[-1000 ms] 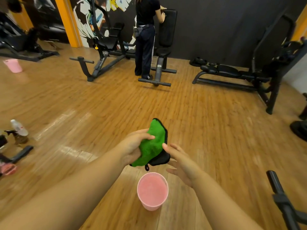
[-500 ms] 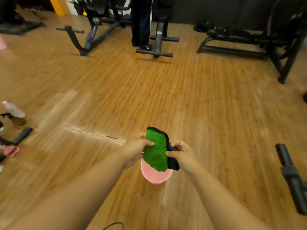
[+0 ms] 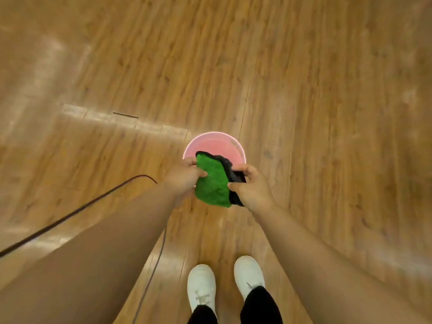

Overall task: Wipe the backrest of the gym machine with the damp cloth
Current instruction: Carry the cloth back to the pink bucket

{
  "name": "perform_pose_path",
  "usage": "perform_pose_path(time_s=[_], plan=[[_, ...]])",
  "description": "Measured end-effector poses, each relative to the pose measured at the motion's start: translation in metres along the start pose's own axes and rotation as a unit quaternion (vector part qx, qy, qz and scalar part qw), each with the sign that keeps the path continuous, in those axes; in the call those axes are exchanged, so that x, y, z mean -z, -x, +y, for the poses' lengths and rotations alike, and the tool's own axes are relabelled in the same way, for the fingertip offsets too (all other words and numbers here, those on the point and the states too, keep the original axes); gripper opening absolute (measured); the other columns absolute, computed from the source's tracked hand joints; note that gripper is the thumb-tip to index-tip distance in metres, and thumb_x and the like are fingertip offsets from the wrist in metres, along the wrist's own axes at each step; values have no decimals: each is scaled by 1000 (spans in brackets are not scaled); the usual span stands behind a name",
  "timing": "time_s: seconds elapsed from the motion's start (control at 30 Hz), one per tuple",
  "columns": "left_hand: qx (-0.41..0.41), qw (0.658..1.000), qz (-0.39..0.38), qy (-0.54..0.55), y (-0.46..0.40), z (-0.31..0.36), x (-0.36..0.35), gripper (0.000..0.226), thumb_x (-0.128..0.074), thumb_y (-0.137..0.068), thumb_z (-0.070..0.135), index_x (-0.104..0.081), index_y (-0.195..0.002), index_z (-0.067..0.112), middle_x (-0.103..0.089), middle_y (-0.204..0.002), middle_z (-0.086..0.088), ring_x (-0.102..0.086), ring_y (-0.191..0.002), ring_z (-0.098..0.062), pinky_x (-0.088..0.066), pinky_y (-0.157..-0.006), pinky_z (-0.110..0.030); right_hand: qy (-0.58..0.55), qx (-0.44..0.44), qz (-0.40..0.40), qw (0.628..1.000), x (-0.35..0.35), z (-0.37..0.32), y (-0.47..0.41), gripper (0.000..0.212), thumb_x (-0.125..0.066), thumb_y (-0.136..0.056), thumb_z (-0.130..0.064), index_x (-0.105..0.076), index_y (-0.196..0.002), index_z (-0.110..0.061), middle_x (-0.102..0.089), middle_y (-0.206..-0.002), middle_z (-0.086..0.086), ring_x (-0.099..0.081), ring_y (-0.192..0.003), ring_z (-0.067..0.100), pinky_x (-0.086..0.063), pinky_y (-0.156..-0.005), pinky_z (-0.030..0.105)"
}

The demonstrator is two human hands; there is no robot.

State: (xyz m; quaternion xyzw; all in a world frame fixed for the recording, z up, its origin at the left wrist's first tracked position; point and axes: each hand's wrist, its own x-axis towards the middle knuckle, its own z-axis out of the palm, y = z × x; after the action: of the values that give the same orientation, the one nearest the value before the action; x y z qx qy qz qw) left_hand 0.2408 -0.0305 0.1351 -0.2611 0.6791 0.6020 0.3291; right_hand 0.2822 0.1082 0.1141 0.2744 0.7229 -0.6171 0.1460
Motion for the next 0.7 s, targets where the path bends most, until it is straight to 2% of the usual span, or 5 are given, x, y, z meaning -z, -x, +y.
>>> perform_pose_path(time_s=[0.13,0.27,0.37,0.53,0.7], plan=[[25,999,18,-19,-48,-55,-5,36,-45,-88,-9,-54,-121,4,-62,-110,-18,-60,-94,-29,-50,-76,-33,43,-24,-9,999,-12,64,-33,46,-58,-79,11,-58,-122,-5,-58,-118,8,-58,-104,21,-49,-94,37],[40,998,27,-31,-88,-99,-5,33,-43,-90,-10,-52,-121,-4,-58,-97,-18,-56,-76,-23,-49,-70,-31,115,-3,-46,992,-24,116,-54,47,-54,-84,9,-49,-130,2,-51,-122,4,-47,-106,9,-36,-84,3],[44,997,46,-43,-113,-123,-7,33,-40,-90,-10,-53,-121,-7,-57,-99,-16,-56,-90,-26,-50,-86,-39,148,15,-58,987,-35,143,-68,51,-51,-84,10,-46,-134,0,-45,-130,2,-42,-115,6,-29,-91,5],[5,998,60,-10,-152,-137,-13,30,-39,-92,-10,-52,-119,-6,-56,-79,0,-52,-68,-7,-44,-48,-4,170,29,-51,984,-49,166,-104,54,-49,-87,7,-39,-139,-3,-35,-144,0,-40,-122,6,-28,-95,5],[-29,996,80,3,-175,-135,-16,42,-40,-93,-8,-45,-133,3,-59,-112,-5,-58,-98,-14,-47,-64,-7,217,39,-4,975,-58,172,-127,57,-51,-90,-3,-32,-144,-8,-24,-153,-5,-33,-134,10,-23,-99,8]])
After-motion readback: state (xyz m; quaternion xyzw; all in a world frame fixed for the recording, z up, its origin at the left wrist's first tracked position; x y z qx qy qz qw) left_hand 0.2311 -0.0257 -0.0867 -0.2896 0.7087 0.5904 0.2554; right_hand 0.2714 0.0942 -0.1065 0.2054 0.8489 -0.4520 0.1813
